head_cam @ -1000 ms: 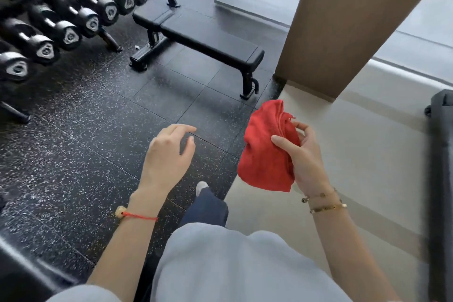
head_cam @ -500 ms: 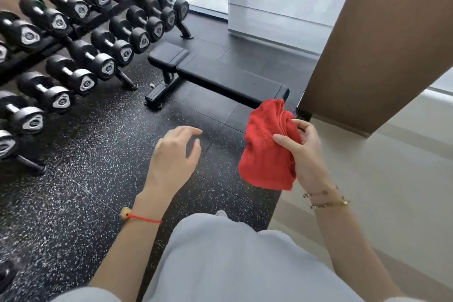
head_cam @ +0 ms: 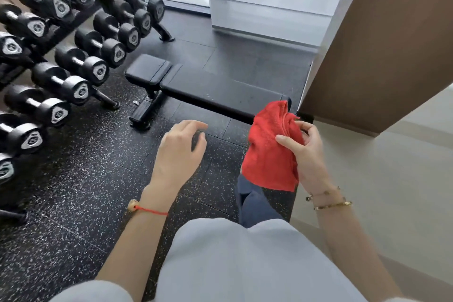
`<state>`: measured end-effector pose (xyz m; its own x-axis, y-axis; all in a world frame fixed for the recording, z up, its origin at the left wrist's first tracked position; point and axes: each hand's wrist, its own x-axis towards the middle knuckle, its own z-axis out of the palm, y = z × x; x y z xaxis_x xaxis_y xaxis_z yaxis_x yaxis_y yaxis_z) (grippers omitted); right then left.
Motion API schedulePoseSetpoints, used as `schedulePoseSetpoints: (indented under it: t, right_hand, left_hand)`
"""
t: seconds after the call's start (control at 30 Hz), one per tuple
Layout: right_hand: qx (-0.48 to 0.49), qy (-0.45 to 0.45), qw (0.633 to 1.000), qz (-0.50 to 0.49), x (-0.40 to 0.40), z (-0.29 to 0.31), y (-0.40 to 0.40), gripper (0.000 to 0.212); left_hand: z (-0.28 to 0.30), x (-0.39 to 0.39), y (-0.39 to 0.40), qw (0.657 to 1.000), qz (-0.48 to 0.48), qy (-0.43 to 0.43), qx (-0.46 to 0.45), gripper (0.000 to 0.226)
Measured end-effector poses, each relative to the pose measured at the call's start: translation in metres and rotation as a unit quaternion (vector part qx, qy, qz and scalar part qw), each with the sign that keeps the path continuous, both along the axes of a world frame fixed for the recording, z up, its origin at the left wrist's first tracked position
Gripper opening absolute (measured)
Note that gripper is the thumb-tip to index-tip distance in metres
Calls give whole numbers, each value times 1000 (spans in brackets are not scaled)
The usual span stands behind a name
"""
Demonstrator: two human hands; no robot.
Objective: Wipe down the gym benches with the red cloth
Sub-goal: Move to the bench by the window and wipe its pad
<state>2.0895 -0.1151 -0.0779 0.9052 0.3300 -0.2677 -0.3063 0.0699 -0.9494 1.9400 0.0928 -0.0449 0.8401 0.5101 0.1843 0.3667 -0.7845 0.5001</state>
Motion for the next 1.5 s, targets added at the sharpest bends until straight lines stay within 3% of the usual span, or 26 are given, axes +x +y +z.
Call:
schedulePoseSetpoints:
  t: [0.53,0.77,0.93,1.23,1.4,1.5]
  right_hand:
    - [-50,-9,997,-49,276,-11,139,46]
    - [-71,8,996,-58,343,-64,190,46]
    - [-95,6,993,-73,373,-154,225,49]
    - [-118,12,990,-80,414,-366,272,53]
    - [-142,-54,987,-55,430,-458,288,51]
    - [-223,-134,964,-52,433,-492,288,53]
  left_hand:
    - [-26,288,159,998,-46,-36,-6,23]
    - [-82,365,207,995,-96,-16,-8,25]
    - [-172,405,238,991,-136,-4,5,26]
    - [-391,462,273,983,-179,7,38,25]
    - [-493,480,286,978,-202,-5,47,27]
    - [-534,484,292,975,-212,-19,57,28]
